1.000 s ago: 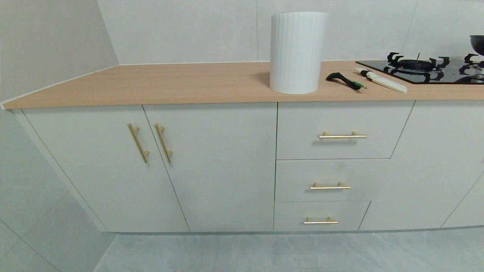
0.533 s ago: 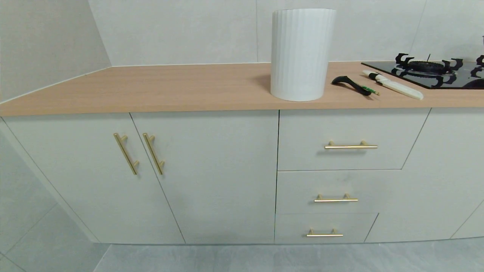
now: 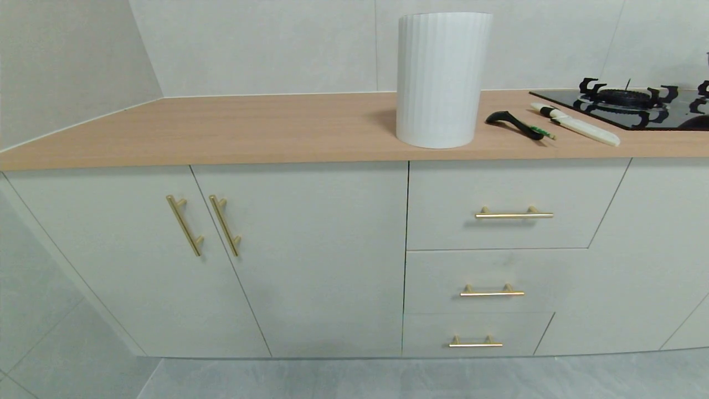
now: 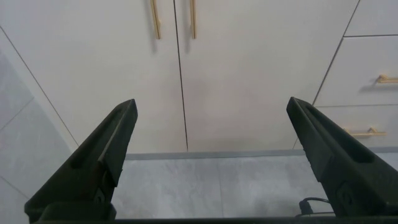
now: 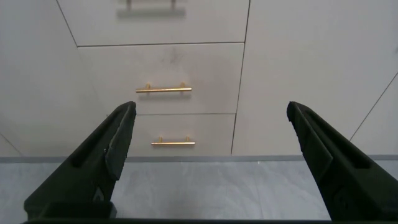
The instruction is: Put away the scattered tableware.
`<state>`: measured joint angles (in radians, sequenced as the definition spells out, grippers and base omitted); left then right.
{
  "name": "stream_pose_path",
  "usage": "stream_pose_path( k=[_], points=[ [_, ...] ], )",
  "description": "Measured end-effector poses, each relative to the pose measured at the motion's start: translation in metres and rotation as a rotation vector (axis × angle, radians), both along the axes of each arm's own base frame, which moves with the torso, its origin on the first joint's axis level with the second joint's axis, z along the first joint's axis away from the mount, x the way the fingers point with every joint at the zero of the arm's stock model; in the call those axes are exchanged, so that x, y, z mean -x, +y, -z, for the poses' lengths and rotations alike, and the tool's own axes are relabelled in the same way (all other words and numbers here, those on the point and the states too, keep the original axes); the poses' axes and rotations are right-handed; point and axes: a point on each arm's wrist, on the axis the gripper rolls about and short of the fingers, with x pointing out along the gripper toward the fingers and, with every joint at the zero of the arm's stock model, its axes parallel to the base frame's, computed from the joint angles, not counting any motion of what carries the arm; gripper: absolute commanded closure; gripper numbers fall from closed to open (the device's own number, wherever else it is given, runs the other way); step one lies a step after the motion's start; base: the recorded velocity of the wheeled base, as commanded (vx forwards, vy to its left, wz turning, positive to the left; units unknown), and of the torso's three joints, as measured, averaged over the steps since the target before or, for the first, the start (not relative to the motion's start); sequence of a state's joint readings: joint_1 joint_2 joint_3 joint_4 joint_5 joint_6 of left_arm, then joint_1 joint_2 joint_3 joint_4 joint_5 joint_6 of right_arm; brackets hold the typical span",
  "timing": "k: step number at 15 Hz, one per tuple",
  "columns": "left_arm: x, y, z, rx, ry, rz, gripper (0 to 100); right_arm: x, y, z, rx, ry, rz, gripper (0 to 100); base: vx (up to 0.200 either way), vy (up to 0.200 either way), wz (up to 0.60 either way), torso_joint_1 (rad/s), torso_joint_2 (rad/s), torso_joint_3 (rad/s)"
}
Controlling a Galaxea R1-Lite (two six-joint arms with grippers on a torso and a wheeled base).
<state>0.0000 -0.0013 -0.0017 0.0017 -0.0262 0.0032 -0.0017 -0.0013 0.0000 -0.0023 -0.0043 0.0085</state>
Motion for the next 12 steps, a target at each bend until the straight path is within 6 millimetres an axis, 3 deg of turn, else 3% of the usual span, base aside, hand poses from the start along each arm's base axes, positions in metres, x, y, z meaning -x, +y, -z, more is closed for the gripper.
stream_pose_path(
  k=[8, 12],
  points=[
    [0.000, 0.000, 0.000, 0.000, 0.000, 0.000, 0, 0.001, 0.000, -0.003, -0.002, -0.016, 0.000, 0, 0.000, 0.000, 0.00, 0.000, 0.00, 0.000],
    [0.000, 0.000, 0.000, 0.000, 0.000, 0.000, 0, 0.009, 0.002, -0.035, -0.057, -0.080, -0.091, 0, 0.000, 0.000, 0.00, 0.000, 0.00, 0.000]
  ],
)
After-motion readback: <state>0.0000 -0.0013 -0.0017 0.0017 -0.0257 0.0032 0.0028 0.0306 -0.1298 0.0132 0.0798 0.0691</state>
